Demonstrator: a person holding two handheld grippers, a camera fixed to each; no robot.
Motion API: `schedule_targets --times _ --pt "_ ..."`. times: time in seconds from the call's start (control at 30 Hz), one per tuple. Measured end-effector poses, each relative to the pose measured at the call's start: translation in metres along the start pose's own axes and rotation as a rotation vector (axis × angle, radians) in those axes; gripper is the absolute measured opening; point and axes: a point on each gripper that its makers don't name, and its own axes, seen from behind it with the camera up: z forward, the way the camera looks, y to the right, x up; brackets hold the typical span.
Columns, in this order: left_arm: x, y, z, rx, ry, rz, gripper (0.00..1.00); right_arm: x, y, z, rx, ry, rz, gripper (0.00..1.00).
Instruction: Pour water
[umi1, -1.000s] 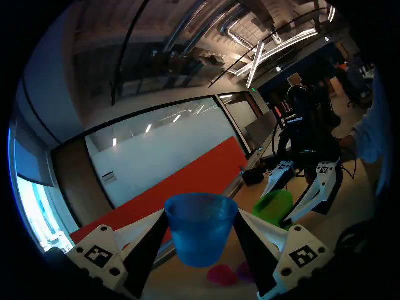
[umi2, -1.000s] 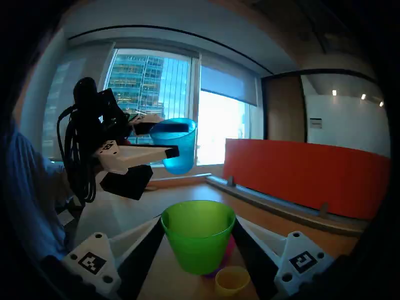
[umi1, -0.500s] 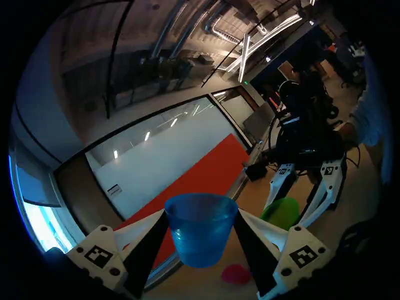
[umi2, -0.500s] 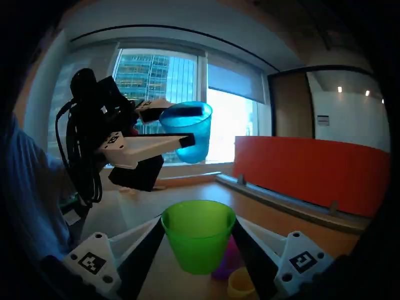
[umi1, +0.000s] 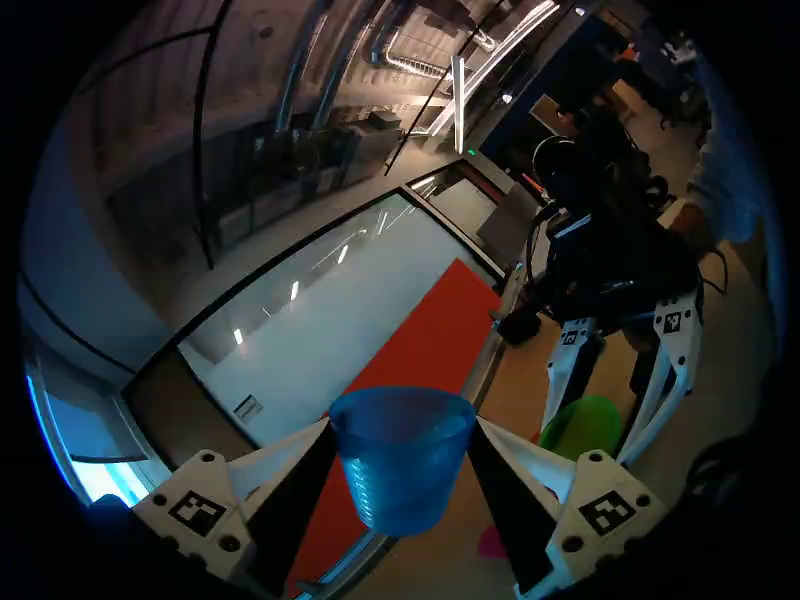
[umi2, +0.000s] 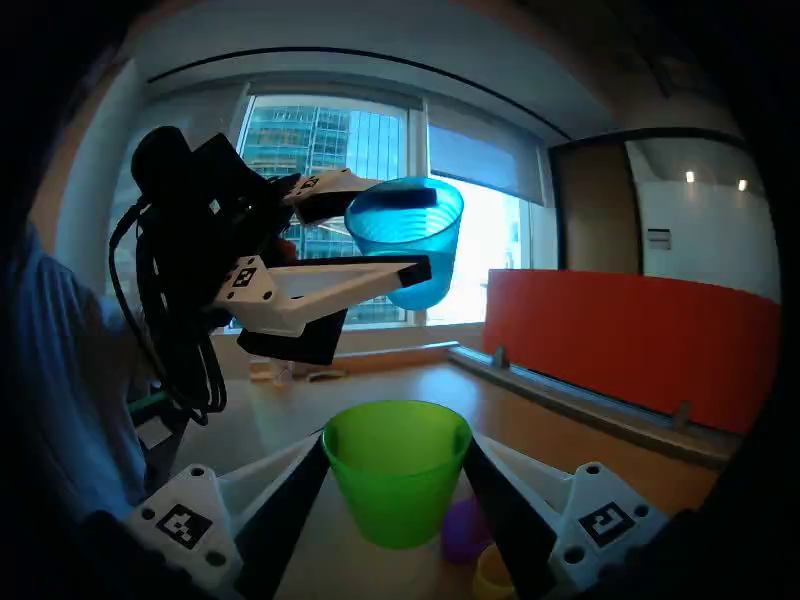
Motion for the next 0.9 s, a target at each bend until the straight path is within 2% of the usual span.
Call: schedule_targets --times 0.57,0.9 --pt "0.0034 0.0018 0.0043 0.001 0.000 0.180 0.86 -0.0011 -0.0051 0.0043 0.017 0.004 0.001 0.92" --pt "0.0080 -0.0016 0.0059 0.010 0.001 0.251 0.86 0.0010 -0.0050 0.0033 0.016 0.007 0.001 0.92"
